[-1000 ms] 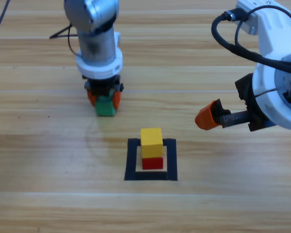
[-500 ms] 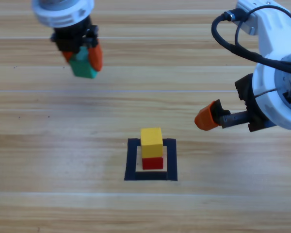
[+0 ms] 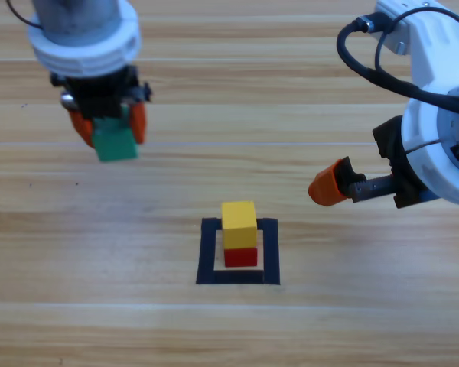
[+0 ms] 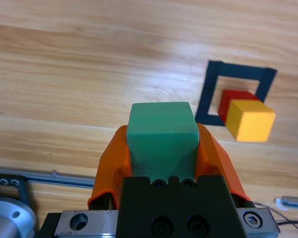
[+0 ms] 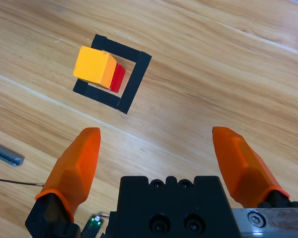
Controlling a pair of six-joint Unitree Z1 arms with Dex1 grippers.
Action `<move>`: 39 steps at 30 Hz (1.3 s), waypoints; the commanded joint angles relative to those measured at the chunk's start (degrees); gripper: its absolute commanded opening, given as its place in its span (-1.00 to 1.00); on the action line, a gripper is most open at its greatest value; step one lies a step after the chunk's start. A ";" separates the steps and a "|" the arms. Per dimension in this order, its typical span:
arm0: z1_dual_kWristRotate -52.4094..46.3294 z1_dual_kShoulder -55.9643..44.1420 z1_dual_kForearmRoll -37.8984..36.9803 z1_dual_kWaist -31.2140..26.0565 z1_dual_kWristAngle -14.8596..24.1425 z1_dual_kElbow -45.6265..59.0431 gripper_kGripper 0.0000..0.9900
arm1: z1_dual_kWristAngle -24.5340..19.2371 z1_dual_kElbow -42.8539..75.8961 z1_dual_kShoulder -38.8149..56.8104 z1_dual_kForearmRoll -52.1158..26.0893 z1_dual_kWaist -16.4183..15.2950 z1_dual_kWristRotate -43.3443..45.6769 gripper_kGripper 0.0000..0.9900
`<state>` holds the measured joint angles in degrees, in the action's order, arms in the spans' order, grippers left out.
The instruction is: Stack the blocks in the rectangular block: red at the bottom, yellow in the middle, green on top
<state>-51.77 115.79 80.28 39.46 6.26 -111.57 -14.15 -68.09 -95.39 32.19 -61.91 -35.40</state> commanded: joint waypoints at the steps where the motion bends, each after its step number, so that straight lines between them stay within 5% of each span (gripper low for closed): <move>1: -2.46 3.83 0.32 8.44 0.86 -3.48 -1.00 | 0.18 2.43 3.02 -0.73 1.53 0.59 1.00; 39: -0.96 15.96 0.49 12.66 -0.72 -13.76 -1.00 | 0.18 3.22 4.16 -0.73 1.53 1.03 1.00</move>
<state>-52.93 128.91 80.37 50.39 6.18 -125.38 -14.16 -66.31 -94.35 32.19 -61.91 -35.13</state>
